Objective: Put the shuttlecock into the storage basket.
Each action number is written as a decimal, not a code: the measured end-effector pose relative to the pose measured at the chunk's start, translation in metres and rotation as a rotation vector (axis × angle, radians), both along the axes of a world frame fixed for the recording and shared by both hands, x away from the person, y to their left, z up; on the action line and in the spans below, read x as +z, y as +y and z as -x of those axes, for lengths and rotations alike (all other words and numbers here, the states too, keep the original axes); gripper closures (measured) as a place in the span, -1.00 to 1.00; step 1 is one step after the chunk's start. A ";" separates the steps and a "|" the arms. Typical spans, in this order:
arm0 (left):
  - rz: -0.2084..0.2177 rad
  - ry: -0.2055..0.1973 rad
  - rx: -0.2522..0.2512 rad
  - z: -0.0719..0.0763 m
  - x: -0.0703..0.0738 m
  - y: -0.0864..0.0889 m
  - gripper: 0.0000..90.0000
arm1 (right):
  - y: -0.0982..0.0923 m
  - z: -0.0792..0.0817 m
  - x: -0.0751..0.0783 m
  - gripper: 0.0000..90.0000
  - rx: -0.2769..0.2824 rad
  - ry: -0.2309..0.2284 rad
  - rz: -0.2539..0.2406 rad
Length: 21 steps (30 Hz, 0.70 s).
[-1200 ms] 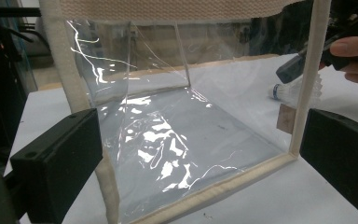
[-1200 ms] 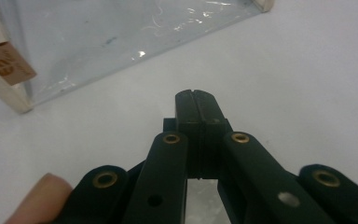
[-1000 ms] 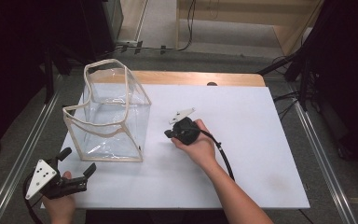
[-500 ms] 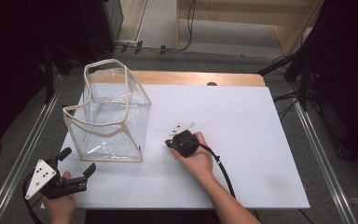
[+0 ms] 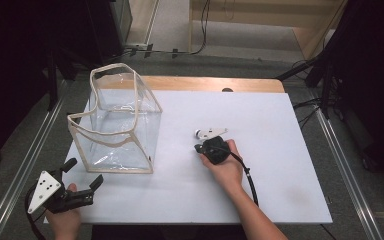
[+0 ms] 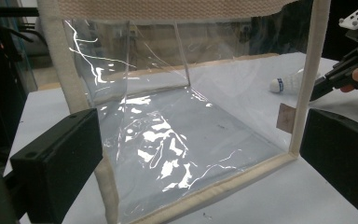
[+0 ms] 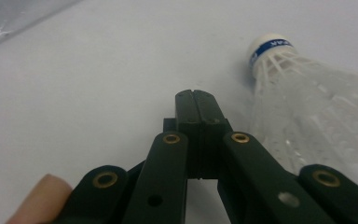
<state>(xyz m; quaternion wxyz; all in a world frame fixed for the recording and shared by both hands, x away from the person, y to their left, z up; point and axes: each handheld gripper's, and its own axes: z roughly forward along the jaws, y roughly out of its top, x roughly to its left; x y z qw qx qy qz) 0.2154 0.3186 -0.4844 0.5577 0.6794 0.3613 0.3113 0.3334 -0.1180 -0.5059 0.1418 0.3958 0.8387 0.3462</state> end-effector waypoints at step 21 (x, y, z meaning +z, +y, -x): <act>0.004 0.000 -0.001 0.000 0.000 0.000 -1.00 | -0.037 -0.033 -0.001 0.96 -0.182 -0.024 0.040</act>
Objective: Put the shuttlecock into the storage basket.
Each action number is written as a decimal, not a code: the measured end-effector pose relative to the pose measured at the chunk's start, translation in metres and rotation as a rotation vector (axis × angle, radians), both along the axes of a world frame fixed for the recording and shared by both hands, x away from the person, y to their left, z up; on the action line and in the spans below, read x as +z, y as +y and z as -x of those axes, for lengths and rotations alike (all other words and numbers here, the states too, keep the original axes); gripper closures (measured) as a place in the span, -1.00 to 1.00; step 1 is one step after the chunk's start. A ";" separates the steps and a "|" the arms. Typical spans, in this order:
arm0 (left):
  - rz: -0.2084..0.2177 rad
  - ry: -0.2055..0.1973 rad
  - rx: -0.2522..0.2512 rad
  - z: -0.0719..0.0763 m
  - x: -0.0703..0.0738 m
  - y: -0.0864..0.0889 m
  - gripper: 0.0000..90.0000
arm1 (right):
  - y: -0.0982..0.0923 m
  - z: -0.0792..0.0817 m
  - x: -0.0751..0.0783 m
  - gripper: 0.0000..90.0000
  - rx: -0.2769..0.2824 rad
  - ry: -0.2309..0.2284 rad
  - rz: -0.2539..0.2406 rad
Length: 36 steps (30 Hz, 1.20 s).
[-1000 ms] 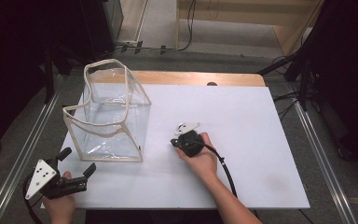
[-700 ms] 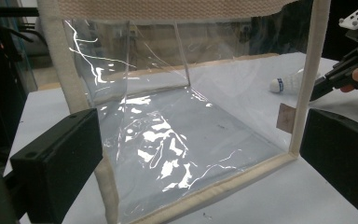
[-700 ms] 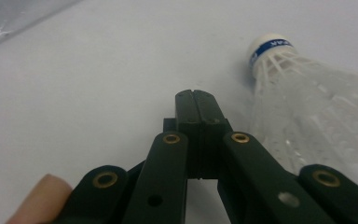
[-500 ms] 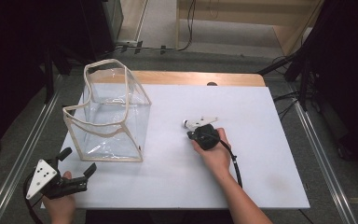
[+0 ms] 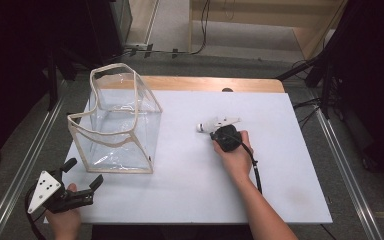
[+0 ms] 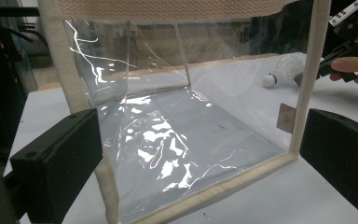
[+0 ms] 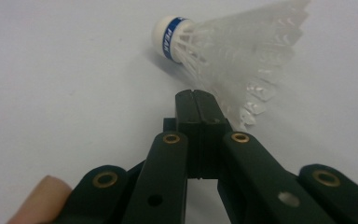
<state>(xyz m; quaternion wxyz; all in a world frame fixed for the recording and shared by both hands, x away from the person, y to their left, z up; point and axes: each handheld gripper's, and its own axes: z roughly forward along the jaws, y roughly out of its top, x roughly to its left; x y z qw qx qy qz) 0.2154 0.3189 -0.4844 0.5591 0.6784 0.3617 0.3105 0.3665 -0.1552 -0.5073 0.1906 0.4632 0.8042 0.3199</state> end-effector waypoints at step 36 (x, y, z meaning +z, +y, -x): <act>0.005 0.000 0.000 0.000 0.000 0.001 -1.00 | 0.034 -0.067 0.007 0.96 -0.011 -0.005 0.007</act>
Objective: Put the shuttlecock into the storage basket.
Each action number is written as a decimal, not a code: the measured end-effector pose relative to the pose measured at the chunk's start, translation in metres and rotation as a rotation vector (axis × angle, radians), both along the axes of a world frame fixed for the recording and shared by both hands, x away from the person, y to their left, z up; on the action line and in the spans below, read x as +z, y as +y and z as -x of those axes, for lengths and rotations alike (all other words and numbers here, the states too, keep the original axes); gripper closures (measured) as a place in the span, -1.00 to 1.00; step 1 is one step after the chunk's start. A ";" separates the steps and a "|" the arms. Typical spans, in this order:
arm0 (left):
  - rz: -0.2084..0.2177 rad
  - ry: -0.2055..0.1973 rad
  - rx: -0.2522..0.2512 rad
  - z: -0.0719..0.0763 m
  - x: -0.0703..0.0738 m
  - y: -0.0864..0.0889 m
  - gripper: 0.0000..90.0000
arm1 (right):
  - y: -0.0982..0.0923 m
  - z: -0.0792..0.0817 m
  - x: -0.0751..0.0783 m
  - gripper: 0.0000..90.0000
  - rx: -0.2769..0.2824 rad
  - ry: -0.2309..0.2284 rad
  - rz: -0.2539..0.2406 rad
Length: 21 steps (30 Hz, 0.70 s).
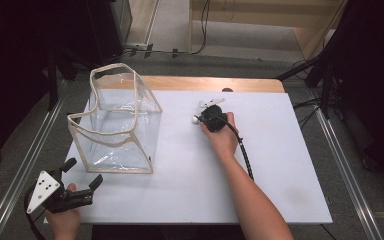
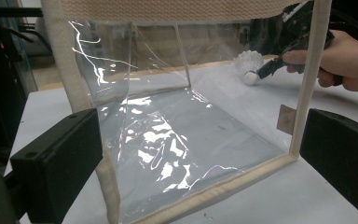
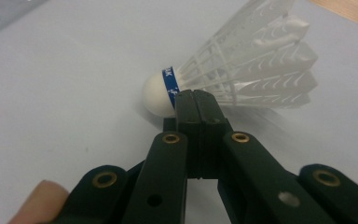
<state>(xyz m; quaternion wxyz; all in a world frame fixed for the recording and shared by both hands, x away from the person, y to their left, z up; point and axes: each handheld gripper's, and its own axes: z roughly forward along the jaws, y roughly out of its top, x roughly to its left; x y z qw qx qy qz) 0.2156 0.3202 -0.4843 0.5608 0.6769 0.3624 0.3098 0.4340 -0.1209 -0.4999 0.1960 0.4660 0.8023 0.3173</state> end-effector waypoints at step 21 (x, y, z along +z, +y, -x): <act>0.001 0.001 0.000 0.000 0.000 0.000 -1.00 | 0.026 -0.009 0.003 0.14 -0.017 0.065 -0.137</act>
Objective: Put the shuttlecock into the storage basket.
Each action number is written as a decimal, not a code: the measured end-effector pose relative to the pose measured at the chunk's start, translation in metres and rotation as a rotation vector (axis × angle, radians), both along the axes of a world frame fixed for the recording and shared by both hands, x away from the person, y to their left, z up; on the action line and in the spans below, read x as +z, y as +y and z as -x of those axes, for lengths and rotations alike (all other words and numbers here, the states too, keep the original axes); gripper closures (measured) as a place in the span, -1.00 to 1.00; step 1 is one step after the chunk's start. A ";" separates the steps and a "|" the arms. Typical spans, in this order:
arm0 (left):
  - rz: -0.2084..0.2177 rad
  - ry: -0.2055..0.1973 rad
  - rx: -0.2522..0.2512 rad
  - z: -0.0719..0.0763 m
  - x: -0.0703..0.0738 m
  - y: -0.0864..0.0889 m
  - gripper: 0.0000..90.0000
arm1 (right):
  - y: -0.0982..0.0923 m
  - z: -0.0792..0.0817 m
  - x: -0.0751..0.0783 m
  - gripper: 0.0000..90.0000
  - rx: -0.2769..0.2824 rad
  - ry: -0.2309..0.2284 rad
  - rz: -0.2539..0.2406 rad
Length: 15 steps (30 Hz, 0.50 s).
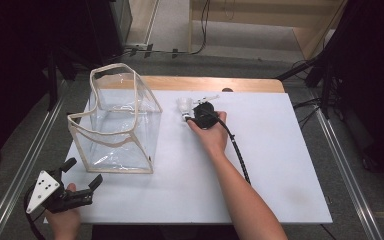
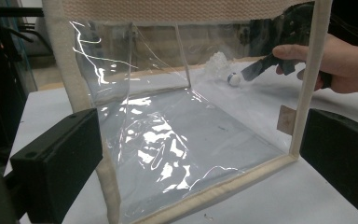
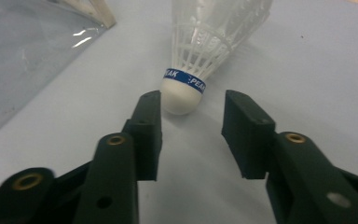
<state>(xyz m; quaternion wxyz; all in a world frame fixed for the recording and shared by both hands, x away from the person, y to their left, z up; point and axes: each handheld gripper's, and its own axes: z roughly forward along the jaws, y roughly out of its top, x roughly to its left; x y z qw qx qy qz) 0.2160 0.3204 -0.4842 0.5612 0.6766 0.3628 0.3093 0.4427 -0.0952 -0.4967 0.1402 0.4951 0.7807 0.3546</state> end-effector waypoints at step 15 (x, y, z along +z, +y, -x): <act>0.008 -0.001 -0.001 0.000 0.000 0.001 -1.00 | 0.031 -0.011 0.002 -0.19 0.044 0.005 0.043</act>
